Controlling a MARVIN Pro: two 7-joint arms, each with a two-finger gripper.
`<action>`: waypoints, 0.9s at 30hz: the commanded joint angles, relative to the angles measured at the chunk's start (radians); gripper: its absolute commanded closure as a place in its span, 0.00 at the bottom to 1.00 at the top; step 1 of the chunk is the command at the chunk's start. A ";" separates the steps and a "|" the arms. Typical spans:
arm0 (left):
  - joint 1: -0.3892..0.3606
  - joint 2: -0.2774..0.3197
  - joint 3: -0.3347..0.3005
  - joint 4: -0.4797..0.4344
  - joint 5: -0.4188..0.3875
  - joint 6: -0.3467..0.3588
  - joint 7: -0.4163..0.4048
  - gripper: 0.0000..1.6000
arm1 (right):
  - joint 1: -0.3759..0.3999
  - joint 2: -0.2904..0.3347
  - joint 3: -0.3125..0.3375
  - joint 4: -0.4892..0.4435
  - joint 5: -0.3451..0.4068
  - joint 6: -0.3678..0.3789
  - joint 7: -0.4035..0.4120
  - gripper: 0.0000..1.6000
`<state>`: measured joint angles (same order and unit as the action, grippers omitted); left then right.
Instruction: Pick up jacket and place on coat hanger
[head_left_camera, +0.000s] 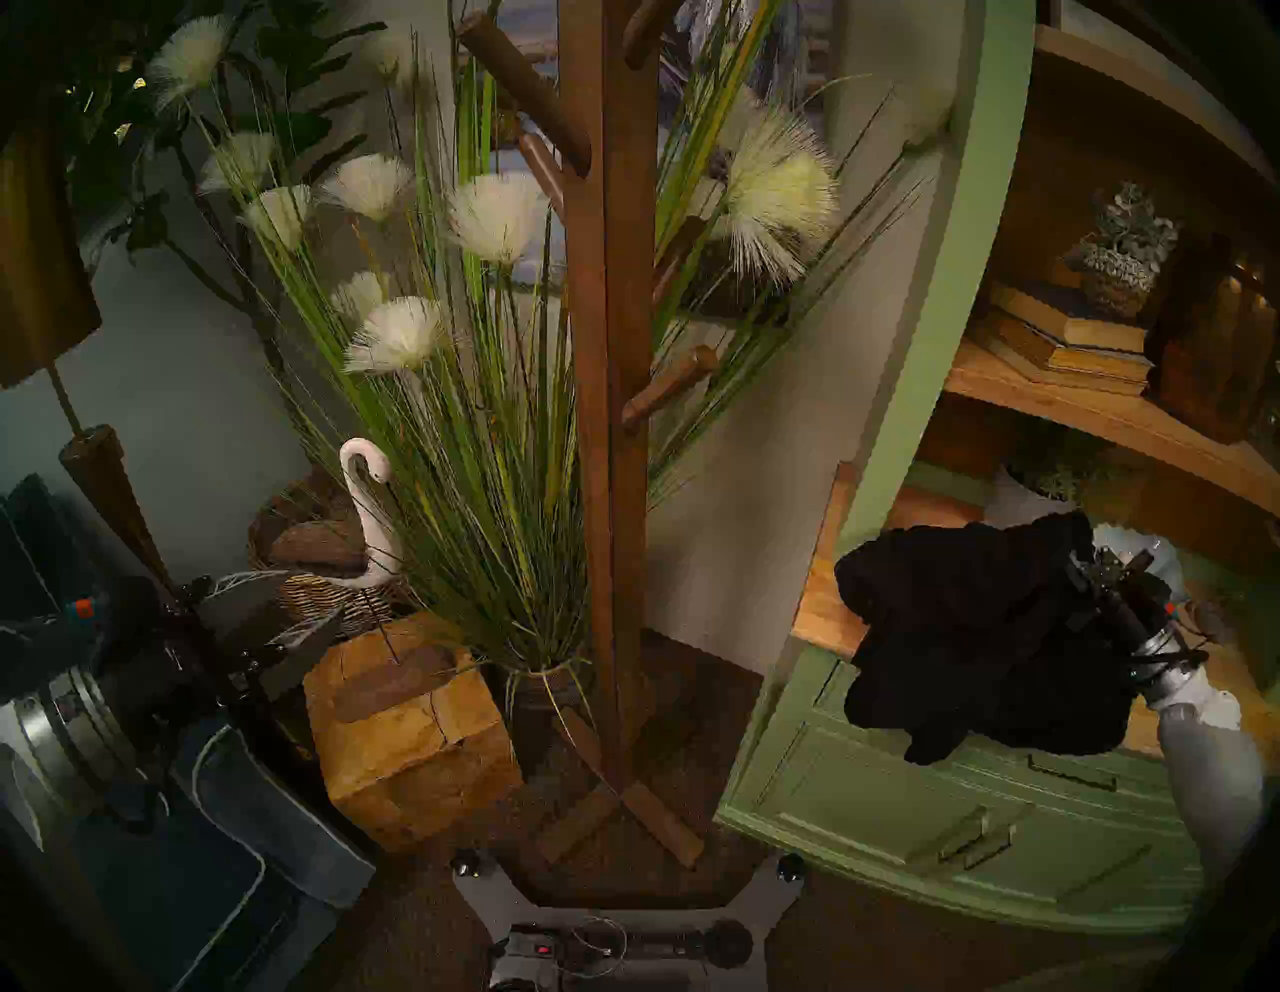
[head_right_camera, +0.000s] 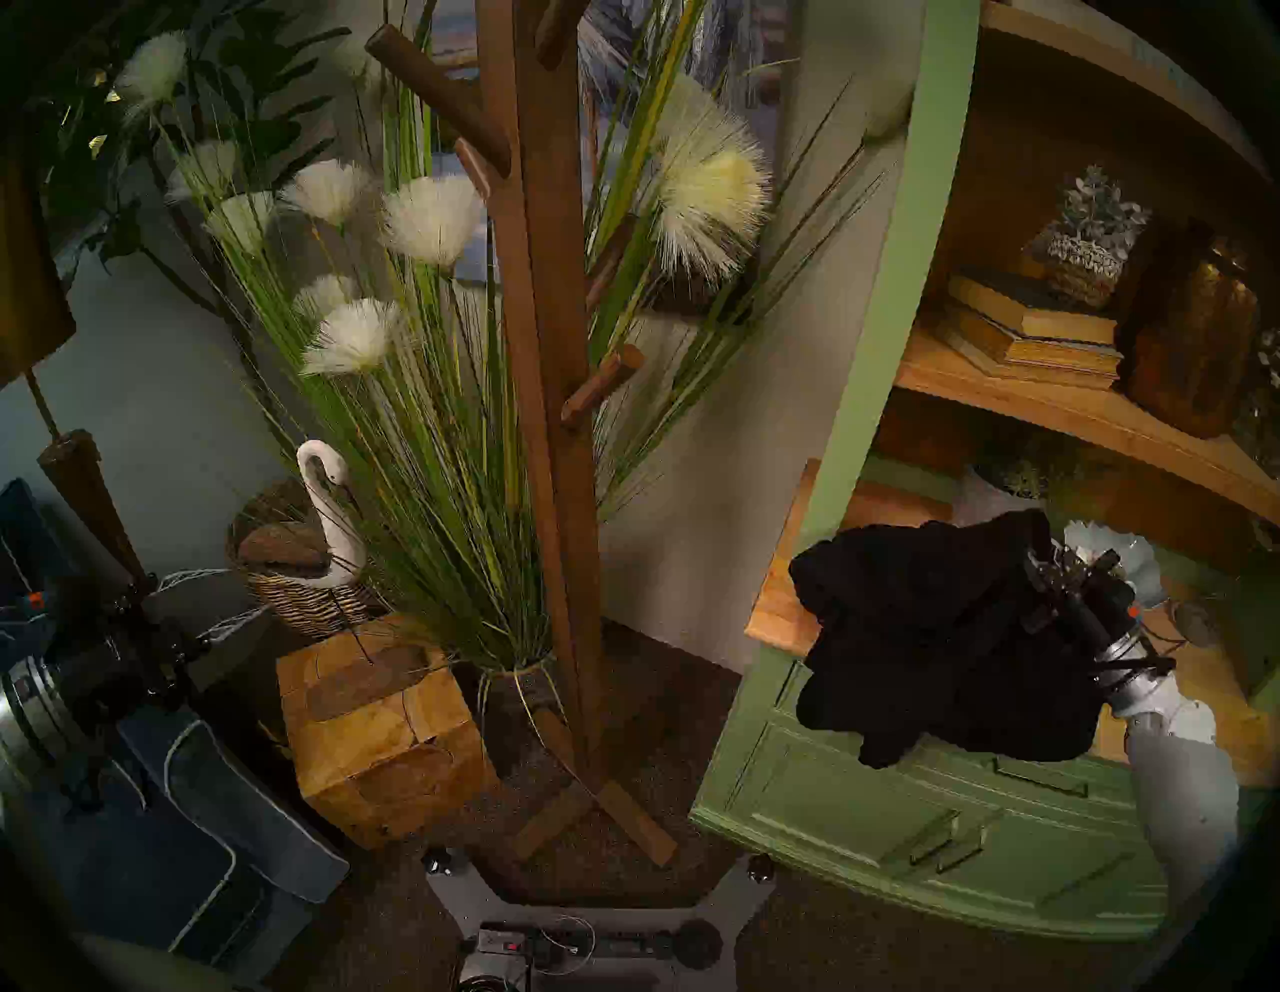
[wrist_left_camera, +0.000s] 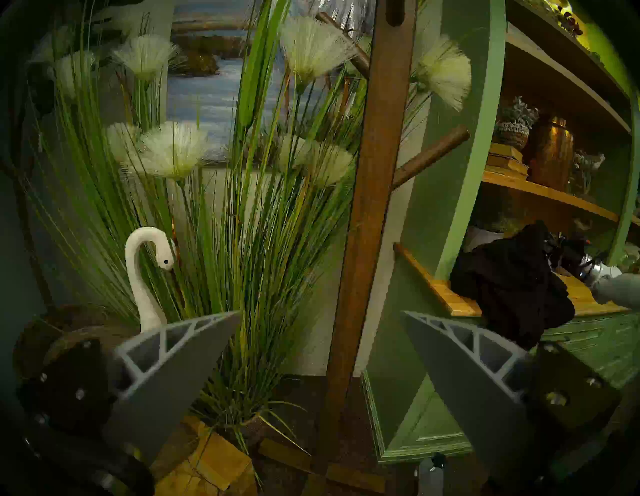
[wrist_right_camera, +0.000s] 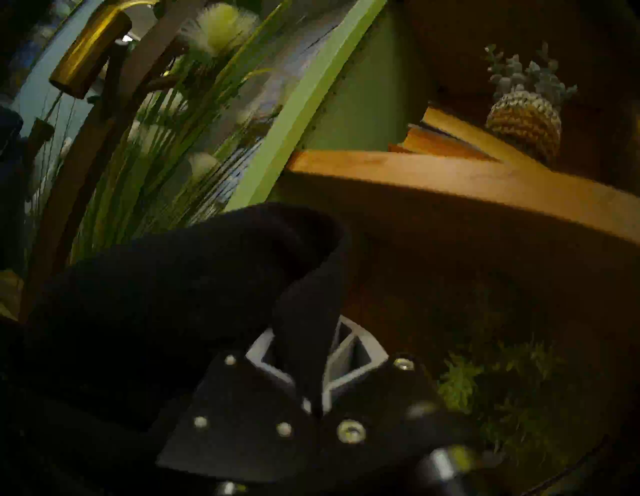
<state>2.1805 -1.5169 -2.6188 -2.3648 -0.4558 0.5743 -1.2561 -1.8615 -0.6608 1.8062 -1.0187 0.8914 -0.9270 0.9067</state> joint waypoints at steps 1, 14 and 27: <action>-0.004 0.001 0.000 -0.015 -0.015 0.001 -0.012 0.00 | 0.008 0.104 -0.026 0.043 -0.016 -0.033 0.111 0.94; -0.004 0.001 0.000 -0.015 -0.013 0.001 -0.010 0.00 | 0.013 0.198 -0.039 0.044 0.008 -0.033 0.083 0.00; -0.004 0.001 0.001 -0.014 -0.011 0.000 -0.010 0.00 | -0.176 0.299 -0.054 -0.001 -0.013 -0.033 0.072 0.00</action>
<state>2.1800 -1.5174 -2.6185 -2.3647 -0.4549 0.5744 -1.2556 -1.9404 -0.4572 1.7406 -1.0142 0.8826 -0.9549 0.8759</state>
